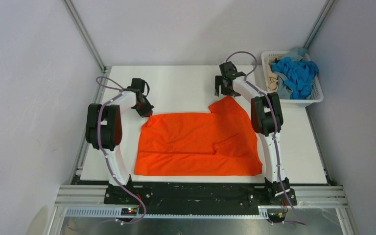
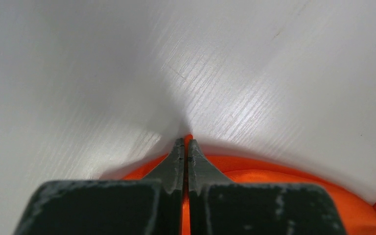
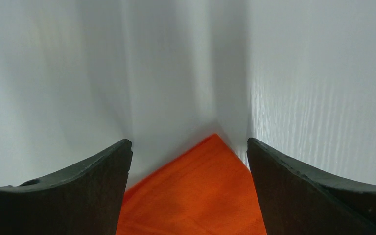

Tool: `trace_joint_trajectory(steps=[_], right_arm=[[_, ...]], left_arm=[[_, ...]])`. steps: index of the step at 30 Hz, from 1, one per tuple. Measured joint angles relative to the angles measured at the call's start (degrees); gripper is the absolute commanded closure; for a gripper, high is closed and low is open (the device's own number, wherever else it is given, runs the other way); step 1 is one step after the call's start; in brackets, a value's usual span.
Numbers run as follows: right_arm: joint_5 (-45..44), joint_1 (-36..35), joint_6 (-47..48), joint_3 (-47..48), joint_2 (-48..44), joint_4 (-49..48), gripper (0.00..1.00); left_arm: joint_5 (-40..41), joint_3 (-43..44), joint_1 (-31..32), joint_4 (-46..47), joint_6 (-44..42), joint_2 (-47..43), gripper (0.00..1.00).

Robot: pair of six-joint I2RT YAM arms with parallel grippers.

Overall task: Fold and stack the t-shirts
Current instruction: Grab the side of the flattened tshirt furthest away from the robot with both arms, then fold the other side of the tshirt into a rectangle

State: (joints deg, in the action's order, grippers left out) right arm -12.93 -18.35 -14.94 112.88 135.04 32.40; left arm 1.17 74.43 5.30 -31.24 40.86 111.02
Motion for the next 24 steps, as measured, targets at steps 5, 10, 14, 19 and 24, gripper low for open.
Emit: trace_joint_trajectory(steps=[5, 10, 14, 19, 24], right_arm=[[-0.31, -0.24, -0.98, 0.83, 1.07, 4.46, 0.28], [-0.31, -0.24, -1.44, -0.76, 0.11, 4.42, 0.78], [0.02, -0.28, -1.60, -5.46, -2.91, 3.98, 1.00], [0.24, -0.46, -1.49, -10.75, -7.13, 2.32, 1.00], [0.31, -1.18, -1.49, -20.35, -17.68, -1.01, 1.00]], left_arm=[[0.83, 0.68, 0.44, -1.14, -0.44, 0.00, 0.99], [1.42, 1.16, 0.98, -1.84, -0.85, 0.00, 0.99], [1.79, 1.70, 1.05, -2.71, -0.92, 0.00, 0.99], [2.60, 2.21, 1.36, -3.13, -1.36, -0.15, 0.99], [3.63, 2.21, 2.47, -4.28, -1.90, -1.99, 0.99]])
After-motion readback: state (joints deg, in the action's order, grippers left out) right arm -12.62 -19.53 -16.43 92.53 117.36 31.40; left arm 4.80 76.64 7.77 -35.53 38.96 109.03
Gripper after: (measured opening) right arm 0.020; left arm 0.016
